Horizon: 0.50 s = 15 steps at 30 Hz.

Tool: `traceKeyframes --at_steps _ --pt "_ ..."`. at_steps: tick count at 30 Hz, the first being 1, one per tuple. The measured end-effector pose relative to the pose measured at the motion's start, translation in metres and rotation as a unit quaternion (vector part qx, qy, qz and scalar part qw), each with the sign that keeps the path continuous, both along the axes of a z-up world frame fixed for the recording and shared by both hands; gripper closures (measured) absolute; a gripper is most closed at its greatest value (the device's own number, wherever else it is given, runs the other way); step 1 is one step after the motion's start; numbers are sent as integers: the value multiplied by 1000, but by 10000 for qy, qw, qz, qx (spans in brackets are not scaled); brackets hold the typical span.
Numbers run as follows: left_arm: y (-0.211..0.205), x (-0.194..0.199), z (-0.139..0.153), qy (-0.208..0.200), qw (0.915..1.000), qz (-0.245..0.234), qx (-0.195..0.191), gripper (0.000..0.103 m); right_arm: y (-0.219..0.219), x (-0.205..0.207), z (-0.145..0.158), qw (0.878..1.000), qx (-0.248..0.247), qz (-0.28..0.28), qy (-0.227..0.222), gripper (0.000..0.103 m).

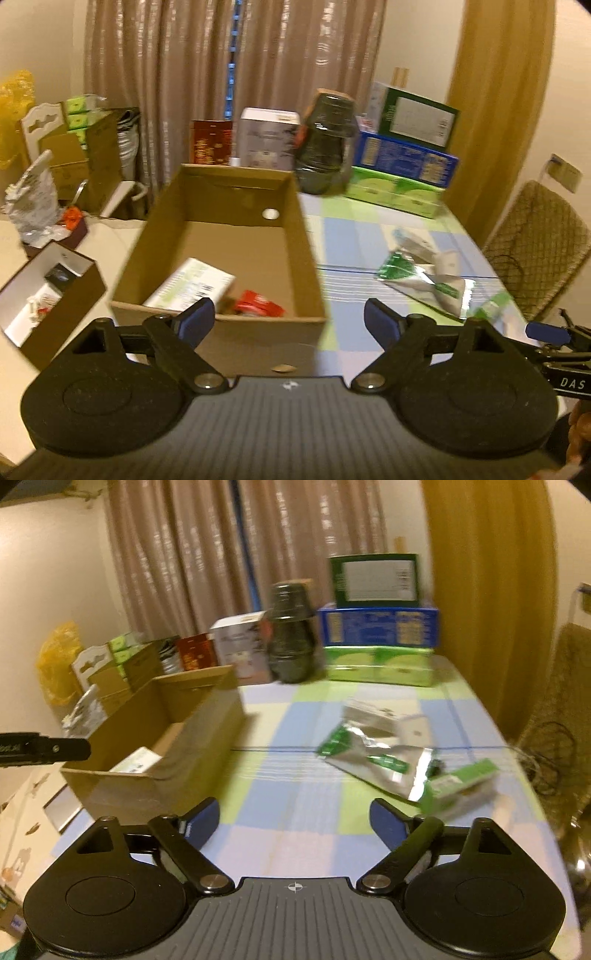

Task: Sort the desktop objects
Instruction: 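Move both grippers back toward the green box and white spoon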

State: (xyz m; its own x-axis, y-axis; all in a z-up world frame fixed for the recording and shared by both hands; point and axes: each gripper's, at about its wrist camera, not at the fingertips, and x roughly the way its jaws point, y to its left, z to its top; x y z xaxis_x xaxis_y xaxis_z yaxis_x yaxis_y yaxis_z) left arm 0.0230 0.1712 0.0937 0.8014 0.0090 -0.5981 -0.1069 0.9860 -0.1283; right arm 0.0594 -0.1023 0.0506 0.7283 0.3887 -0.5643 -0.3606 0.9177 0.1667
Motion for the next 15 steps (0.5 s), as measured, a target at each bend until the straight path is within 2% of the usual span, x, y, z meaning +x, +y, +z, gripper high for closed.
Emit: traceKeyframes --at_steps 5,15 --pt "-35 -1 -5 40 9995 -295 -61 11 -37 -8 -1 9992 -35 -395 49 6" --pt "-89 11 -27 252 9968 -757 76 6 -102 -13 -10 9932 -24 -1137 239 3"
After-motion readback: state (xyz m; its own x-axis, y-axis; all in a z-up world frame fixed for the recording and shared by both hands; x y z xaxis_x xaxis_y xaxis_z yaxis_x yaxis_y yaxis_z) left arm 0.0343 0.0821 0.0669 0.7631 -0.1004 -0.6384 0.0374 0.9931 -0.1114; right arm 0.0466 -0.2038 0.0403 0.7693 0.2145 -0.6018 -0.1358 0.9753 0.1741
